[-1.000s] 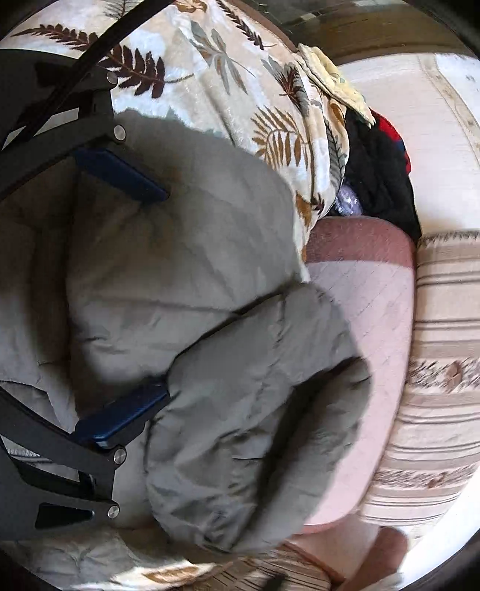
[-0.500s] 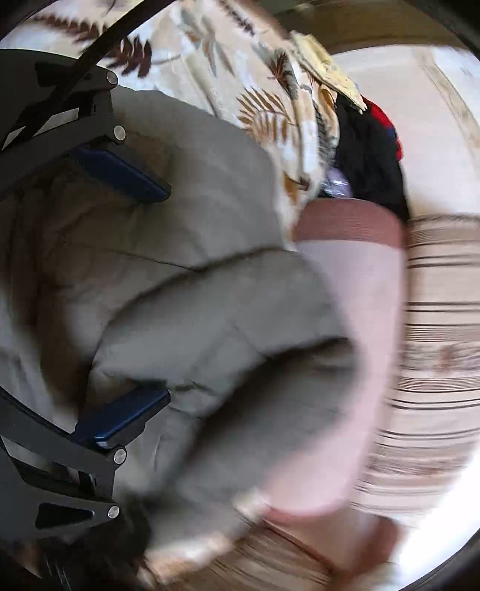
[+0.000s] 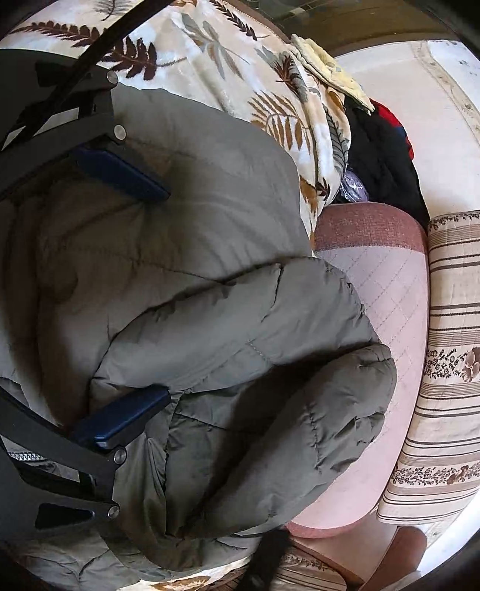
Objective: Fold large clothes
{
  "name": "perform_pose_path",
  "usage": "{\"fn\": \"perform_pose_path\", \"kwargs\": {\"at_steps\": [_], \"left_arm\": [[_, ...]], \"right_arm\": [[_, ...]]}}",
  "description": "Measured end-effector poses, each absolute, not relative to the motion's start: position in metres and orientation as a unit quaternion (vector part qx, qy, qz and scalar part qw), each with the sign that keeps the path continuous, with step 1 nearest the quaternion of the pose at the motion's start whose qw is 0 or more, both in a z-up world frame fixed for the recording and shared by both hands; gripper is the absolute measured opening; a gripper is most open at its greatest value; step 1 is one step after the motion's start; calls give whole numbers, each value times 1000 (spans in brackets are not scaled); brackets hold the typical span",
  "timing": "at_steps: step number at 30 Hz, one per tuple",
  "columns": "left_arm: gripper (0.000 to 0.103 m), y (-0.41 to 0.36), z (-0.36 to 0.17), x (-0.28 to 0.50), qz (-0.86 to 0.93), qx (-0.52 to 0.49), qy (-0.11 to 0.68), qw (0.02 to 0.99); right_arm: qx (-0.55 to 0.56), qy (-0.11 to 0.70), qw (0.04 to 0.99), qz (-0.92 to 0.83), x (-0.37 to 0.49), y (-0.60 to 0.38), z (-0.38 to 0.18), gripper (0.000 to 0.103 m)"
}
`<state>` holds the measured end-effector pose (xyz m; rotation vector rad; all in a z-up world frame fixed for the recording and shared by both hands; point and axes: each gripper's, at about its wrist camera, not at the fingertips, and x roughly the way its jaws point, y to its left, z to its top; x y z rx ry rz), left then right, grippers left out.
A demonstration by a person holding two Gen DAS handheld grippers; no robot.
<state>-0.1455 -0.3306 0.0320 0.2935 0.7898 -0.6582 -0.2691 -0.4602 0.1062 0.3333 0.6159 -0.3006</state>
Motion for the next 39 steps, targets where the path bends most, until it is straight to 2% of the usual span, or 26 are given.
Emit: {"fn": "perform_pose_path", "kwargs": {"at_steps": [6, 19, 31, 39], "left_arm": [[100, -331, 30, -147, -313, 149, 372, 861], [98, -307, 73, -153, -372, 49, 340, 862], [98, -347, 30, -175, -395, 154, 370, 827], [98, -345, 25, -174, -395, 156, 371, 826]], "right_arm": [[156, 391, 895, -144, -241, -454, 37, 19], [179, 301, 921, -172, -316, -475, 104, 19], [198, 358, 888, -211, -317, -487, 46, 19], [197, 356, 887, -218, -319, -481, 34, 19]]}}
